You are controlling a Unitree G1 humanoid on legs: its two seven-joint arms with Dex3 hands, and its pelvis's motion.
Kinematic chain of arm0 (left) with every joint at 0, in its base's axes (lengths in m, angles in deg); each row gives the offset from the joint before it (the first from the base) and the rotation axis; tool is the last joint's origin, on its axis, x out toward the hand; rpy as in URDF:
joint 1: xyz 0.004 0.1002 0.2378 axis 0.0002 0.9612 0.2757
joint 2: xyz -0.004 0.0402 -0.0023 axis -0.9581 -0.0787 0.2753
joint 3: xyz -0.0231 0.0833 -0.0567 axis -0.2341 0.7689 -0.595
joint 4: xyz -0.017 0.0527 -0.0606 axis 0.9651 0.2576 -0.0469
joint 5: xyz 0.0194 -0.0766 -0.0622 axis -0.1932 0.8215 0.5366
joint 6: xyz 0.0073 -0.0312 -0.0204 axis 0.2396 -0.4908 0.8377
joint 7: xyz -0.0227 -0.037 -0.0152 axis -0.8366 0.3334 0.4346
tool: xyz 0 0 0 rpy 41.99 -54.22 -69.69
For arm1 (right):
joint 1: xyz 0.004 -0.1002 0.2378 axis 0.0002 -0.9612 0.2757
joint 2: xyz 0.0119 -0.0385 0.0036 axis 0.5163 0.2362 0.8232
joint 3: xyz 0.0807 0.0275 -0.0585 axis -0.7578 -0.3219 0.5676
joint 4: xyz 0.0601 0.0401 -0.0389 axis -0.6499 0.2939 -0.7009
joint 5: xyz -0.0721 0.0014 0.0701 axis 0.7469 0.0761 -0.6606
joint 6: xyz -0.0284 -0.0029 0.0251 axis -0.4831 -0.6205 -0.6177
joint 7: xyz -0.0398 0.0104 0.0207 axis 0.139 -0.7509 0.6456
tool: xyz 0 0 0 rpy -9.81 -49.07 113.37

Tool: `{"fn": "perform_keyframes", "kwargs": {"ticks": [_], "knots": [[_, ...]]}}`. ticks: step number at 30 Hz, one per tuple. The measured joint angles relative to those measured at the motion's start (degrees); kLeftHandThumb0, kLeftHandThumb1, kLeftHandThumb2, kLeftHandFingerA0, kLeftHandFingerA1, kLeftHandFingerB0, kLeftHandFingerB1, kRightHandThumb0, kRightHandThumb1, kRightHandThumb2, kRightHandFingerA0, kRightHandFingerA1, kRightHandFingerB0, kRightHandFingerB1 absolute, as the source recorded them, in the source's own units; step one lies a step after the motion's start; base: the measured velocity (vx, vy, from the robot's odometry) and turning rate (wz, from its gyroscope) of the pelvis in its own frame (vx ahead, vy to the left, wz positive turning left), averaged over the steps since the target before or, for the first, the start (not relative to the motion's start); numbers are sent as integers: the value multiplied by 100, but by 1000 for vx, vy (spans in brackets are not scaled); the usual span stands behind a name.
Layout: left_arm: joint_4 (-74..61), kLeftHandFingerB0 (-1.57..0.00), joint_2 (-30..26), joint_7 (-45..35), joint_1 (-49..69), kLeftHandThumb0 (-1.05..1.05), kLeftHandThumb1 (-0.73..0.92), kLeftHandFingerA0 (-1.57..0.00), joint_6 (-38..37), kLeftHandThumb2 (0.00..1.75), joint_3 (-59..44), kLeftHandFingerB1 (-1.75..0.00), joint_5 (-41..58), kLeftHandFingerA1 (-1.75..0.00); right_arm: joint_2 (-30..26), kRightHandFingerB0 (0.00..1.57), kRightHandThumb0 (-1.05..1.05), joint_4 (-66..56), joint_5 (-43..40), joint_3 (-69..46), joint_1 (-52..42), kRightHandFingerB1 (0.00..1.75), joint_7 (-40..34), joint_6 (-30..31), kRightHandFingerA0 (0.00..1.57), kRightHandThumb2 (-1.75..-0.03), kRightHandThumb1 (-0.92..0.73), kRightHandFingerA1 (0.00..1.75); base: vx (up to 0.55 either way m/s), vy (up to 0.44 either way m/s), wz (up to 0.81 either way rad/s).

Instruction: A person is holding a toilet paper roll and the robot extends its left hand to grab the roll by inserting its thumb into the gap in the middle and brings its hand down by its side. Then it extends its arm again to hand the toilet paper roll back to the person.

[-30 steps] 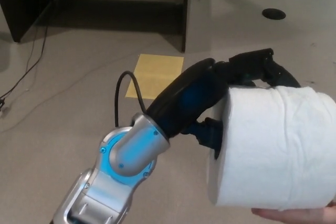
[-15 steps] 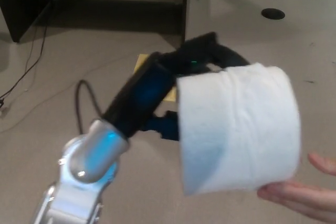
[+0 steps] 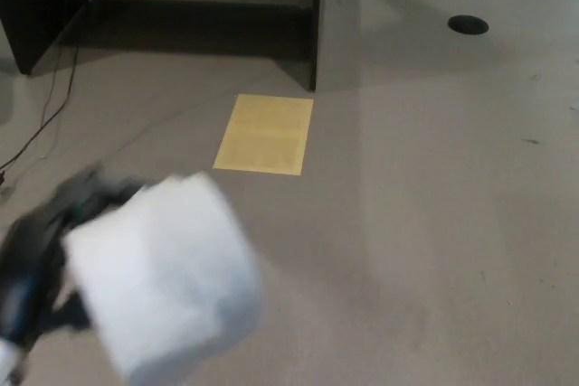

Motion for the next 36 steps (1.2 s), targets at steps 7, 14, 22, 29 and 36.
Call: {"fn": "perform_keyframes", "kwargs": {"ticks": [7, 14, 22, 29, 36], "knots": [[1489, -69, -57, 65, 533, 0, 84, -85, -533, 78, -331, -132, 33, -159, 6, 46, -37, -5, -1, 7, 5, 38, 2, -1, 69, -60, -67, 60, 0, 0, 0], [3144, -74, -278, 304, 773, 0, 83, -88, -1081, 75, -359, -120, -133, -152, 11, 41, -45, -5, 2, 35, 3, 52, 2, -6, 64, -86, -54, 68, 0, 0, 0], [4973, -74, -785, 896, 770, -8, 83, -89, -1724, 68, -23, -120, -559, -148, 13, 40, -44, -1, 3, 41, 3, 52, 1, -7, 61, -85, -55, 65, 0, 0, 0], [6046, -74, -1057, 1275, 660, -3, 83, -88, -2286, 68, 188, -124, -758, -153, 13, 40, -44, 8, 9, 51, 2, 52, 2, -7, 60, -86, -55, 64, 0, 0, 0], [6199, -73, -1260, 1430, 289, -3, 84, -90, -2828, 72, 259, -125, -794, -153, 11, 47, -39, 24, 33, 73, -26, 39, 2, -8, 67, -61, -67, 57, 0, 0, 0]]}}
